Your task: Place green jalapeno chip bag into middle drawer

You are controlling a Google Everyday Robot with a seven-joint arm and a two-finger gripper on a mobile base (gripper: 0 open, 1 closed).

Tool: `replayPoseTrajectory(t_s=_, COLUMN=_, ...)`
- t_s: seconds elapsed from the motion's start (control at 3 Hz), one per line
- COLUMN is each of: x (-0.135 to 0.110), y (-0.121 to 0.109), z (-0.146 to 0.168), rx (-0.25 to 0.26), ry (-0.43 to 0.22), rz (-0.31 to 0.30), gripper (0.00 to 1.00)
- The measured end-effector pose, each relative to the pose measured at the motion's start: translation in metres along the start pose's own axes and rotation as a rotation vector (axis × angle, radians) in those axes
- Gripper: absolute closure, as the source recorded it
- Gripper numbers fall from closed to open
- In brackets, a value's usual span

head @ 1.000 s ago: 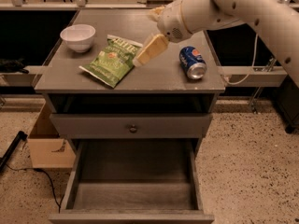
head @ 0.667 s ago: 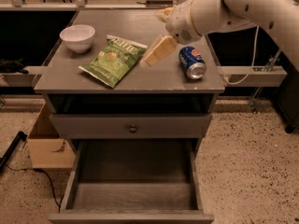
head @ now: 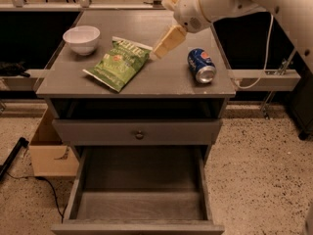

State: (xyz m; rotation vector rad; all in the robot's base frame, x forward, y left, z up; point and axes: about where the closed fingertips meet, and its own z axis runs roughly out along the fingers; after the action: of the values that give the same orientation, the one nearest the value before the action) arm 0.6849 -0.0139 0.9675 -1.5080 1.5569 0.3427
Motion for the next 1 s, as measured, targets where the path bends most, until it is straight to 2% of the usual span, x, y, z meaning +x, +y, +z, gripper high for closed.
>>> replayPoseTrajectory(t_s=0.67, x=0.003, y=-0.032, z=0.011, rx=-0.041, ry=0.051, rz=-0.028, gripper=0.0)
replayPoseTrajectory(t_s=1.0, x=-0.003, y=-0.034, z=0.036, rx=-0.084, ry=0.039, rz=-0.034, gripper=0.0)
